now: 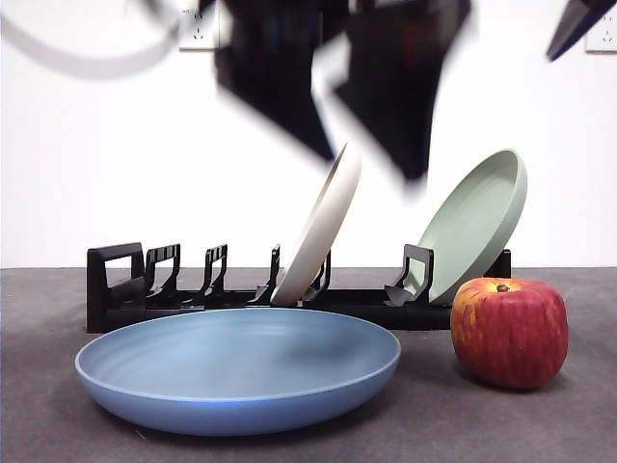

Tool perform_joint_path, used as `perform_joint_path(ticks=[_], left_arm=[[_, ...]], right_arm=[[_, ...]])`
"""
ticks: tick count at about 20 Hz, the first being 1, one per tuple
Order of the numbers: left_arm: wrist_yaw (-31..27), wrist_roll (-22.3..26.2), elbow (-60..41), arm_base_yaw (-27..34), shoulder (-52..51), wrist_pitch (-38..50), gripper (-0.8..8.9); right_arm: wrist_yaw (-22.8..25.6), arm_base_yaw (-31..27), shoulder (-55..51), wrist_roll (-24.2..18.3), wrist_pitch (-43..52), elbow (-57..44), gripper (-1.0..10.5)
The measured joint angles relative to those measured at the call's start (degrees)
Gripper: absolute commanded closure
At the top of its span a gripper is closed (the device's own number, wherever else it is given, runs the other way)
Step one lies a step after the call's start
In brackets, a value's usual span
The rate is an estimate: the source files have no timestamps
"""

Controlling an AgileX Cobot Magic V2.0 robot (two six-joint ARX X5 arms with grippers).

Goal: Take the blue plate from the plate rack,put the plate on the table,take the apple from the table,put the apple in the plate

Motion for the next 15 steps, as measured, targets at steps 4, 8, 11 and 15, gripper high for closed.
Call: perform_joint_path(ticks=[4,8,11,15], left_arm=[[-2.4,1.9,12.2,3.8,-6.0,-8.9,4.04],[-4.5,2.8,24.5,10.4,-9.6,-16.9,4.04],[-4.5,3.7,27.1,16.0,-14.6,-17.1,4.04],[-4.6,4.0,27.0,24.2,-21.5,-20.6,4.04]], right_arm=[[0.5,4.9,4.9,0.0,0.0,0.0,3.8],[7.0,11.0,11.8,0.0,0.2,0.0,3.8],[12.9,15.8,17.3,0.0,1.8,0.0,3.8],[17.2,19.5,23.9,0.2,6.1,0.0,3.8]])
